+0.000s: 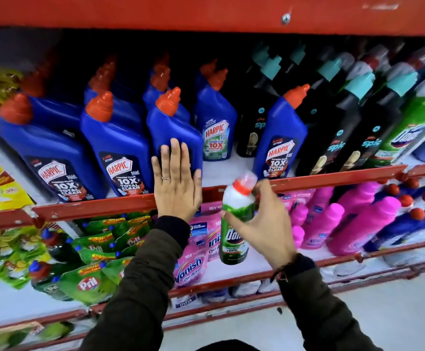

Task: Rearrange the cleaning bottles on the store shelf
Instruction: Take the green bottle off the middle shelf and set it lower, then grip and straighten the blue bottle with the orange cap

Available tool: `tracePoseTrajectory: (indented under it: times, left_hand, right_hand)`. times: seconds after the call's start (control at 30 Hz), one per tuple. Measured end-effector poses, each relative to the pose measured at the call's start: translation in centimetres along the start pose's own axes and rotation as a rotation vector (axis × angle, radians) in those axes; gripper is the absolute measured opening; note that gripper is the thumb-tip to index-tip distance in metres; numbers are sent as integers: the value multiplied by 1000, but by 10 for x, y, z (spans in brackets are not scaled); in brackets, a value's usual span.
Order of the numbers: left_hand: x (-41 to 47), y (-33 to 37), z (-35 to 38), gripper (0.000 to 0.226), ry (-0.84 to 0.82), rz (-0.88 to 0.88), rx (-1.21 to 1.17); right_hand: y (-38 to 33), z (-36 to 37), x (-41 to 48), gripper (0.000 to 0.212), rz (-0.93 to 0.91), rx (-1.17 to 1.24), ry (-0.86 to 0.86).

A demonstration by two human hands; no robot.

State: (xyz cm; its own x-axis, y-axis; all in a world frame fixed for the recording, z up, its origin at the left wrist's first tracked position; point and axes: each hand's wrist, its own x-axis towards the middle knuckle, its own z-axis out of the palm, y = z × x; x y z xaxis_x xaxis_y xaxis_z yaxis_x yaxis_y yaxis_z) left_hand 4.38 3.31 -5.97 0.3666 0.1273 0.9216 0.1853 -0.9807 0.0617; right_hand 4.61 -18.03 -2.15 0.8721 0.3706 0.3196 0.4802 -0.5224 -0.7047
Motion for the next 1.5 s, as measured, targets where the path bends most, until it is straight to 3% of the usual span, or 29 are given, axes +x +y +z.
tracePoseTrajectory:
  times: [0.27,0.67,0.77,0.9,1.0,1.13,1.33,1.5]
  left_hand:
    - [-1,-1,0,70,2,-2,-16]
    - [-2,-1,0,73,-14,-8,-5]
    - [-2,0,0,73,-10,-8,-8]
    - [-2,0,1,74,-1,-8,-4]
    - [-2,0,2,78,9,-6,-4]
    - [-2,0,2,75,18,9,10]
    - [-1,0,2,71,30,10,16]
    - [-2,-1,3,79,24,12,28]
  right_hand:
    - [71,63,-35,63,146,-72,-211]
    - [78,53,-45,82,201,37,-197]
    - [58,36,-36,74,114,125,-89]
    - [15,1,1,56,-179,77,344]
    - [-18,-27,41,66,-215,-32,543]
    - [-33,-40,85,93,-95,-88,484]
    - [-25,-43,112,62,-54,20,511]
    - [-34,-47,107,52,-88,138,495]
